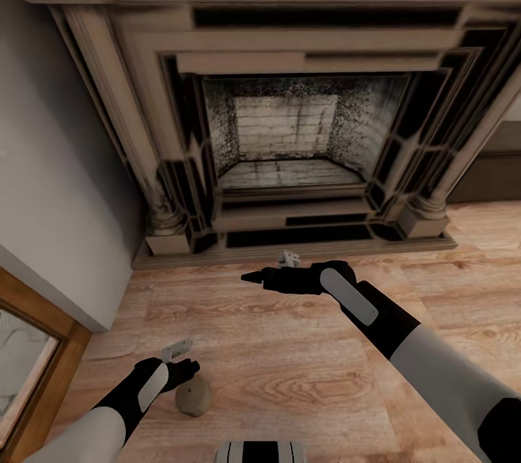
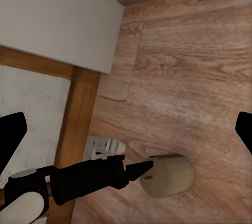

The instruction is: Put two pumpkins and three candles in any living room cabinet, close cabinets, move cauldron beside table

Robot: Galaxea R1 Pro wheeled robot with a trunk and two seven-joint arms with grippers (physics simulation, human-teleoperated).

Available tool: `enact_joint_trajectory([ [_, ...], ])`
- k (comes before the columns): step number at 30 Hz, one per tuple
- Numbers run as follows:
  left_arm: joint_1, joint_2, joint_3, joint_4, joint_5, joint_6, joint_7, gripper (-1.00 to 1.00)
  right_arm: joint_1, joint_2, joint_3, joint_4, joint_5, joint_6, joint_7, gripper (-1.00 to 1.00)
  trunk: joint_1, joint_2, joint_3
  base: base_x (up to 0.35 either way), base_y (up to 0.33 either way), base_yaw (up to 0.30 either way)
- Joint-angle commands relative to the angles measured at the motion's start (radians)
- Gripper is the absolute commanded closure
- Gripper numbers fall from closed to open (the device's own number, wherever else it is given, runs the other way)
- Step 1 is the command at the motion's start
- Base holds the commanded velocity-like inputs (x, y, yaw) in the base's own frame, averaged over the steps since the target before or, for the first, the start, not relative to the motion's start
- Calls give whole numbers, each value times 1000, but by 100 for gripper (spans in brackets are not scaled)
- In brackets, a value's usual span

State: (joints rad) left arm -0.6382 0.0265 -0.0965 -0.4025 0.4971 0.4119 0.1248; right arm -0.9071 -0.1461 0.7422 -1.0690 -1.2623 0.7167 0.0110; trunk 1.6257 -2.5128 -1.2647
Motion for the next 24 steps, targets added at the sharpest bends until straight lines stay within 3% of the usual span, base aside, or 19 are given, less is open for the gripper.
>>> enact_joint_trajectory([
  [1, 0, 1, -8, -2, 10, 4, 8, -100, -1, -1, 2, -1, 0, 1, 1, -100, 0, -1, -5, 0, 0, 0],
  [24, 0, -6, -15, -2, 8, -54, 7, -100, -1, -1, 2, -12, -8, 1, 10, -100, 11, -6, -94, 0, 0, 0],
])
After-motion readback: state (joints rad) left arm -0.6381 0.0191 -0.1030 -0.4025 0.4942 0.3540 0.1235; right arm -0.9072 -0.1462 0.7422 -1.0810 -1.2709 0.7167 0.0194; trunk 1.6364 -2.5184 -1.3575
